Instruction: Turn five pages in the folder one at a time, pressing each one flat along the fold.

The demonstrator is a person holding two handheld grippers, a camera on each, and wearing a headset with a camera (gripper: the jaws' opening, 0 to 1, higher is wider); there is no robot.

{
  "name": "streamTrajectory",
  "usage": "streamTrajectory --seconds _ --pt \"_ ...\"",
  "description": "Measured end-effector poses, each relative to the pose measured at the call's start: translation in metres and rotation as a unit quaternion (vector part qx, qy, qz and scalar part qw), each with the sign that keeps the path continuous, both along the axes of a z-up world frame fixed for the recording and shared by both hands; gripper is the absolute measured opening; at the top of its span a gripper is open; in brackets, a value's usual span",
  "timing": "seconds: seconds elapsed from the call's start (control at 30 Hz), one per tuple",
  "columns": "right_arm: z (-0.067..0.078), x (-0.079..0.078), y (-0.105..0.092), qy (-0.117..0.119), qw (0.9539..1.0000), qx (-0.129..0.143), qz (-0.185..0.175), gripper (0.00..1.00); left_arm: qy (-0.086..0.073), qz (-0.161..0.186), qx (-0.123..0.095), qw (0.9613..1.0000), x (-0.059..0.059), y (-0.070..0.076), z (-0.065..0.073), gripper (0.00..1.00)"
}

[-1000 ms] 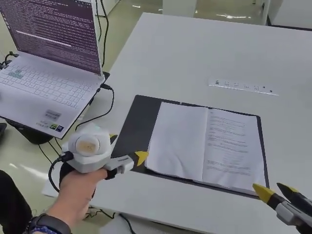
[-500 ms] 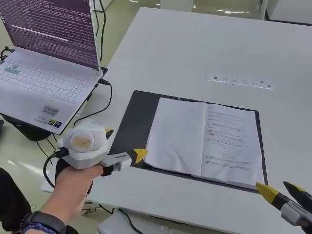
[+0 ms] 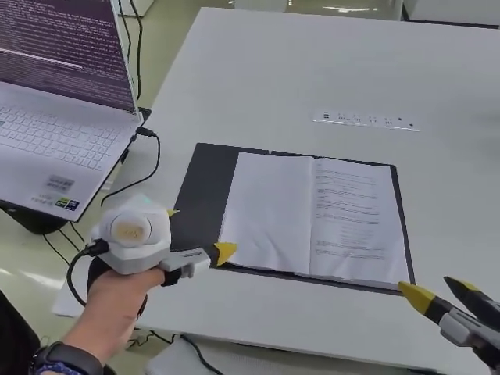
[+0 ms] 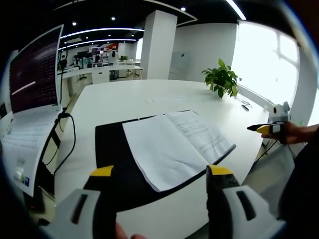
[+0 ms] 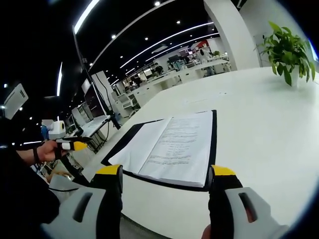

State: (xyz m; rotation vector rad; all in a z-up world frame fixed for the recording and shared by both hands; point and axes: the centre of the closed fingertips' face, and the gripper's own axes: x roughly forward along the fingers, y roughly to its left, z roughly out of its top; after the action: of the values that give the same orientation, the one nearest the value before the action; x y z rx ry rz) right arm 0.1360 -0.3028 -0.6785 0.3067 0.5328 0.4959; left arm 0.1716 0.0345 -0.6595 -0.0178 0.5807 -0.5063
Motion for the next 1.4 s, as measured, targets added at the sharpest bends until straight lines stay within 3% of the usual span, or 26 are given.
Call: streamTrajectory --seconds 0.37,0.6,1.1,1.4 --pt "0.004 0.004 -0.006 -0.007 1.0000 -0.005 0.004 0.70 0.004 -0.013 0.007 0.9999 0.002 -0.012 0.003 0.74" --pt "0.006 0.008 -0.002 -0.011 0.9998 -0.007 0.014 0.70 0.006 -0.028 0.004 0.9996 0.008 -0.028 0.003 0.75" --pt "0.006 0.011 -0.007 -0.010 0.9998 -0.008 0.013 0.70 0.005 -0.093 -0.009 0.9956 0.035 -0.091 0.001 0.75" --pt "0.009 0.014 -0.008 -0.012 0.9998 -0.005 0.014 0.69 0.007 -0.130 -0.015 0.9914 0.041 -0.135 -0.001 0.76"
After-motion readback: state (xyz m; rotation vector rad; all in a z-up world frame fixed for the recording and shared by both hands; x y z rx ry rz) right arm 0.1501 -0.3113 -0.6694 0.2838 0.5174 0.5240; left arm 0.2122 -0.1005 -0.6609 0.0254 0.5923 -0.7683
